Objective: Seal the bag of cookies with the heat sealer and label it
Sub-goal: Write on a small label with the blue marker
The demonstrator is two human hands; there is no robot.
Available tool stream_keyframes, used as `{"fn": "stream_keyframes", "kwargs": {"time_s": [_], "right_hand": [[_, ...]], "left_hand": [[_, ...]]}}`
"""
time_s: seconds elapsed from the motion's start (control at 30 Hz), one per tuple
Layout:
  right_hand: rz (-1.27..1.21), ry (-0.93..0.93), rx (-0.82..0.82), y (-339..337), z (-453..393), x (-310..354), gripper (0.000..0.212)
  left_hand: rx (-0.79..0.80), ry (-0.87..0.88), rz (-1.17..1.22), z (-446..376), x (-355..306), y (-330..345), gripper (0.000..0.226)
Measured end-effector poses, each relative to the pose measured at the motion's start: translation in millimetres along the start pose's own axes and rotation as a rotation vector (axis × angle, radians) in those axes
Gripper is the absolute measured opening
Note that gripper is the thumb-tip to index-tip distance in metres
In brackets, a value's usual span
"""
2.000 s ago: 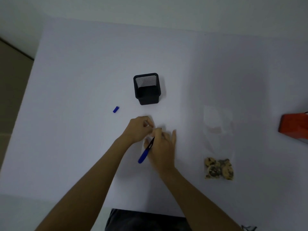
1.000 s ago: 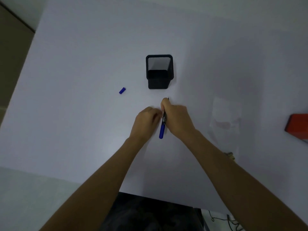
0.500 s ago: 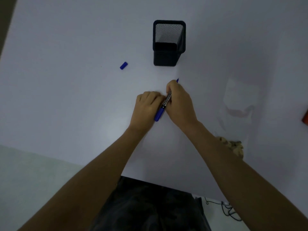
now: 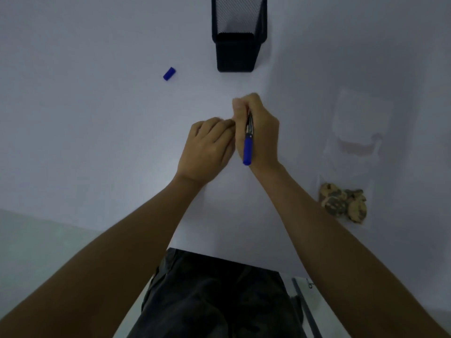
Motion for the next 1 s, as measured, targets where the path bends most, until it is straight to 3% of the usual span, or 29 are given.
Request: {"fn": "stream_keyframes", "kwargs": {"time_s": [0.2, 0.3, 0.43, 0.6, 0.8, 1.0], "right_hand": [[-0.052, 0.061, -0.107, 11, 4, -14, 0.013], [-0.073, 0.064, -0.159, 11, 3, -21, 0.027], [-0.111, 0.067, -0.164, 10, -10, -25, 0.026], [-0.079, 0.073, -0.151, 7, -19, -32, 0.042], [0.064, 0.039, -0.245, 12, -17, -25, 0.031], [0.038, 0.054, -0.236, 16, -17, -27, 0.031]], "left_hand": [[-0.017, -0.012, -0.007, 1, 2, 0, 0.025], [-0.019, -0.009, -0.001, 0, 1, 2, 0.026], [-0.015, -0.021, -0.026, 0, 2, 2, 0.026], [0.034, -0.034, -0.038, -1, 3, 3, 0.032], [-0.016, -0.026, -0.04, 0, 1, 0, 0.029], [0.026, -0.065, -0.035, -2, 2, -1, 0.03]]}}
Point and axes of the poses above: each hand's wrist, its own z-axis away from the middle knuckle, its own y-axis out of the palm, x = y × z, the point moved 3 cm from there along -z, towards the middle knuckle, and after that the axes turned 9 degrees about -y, right-handed, at the moved point
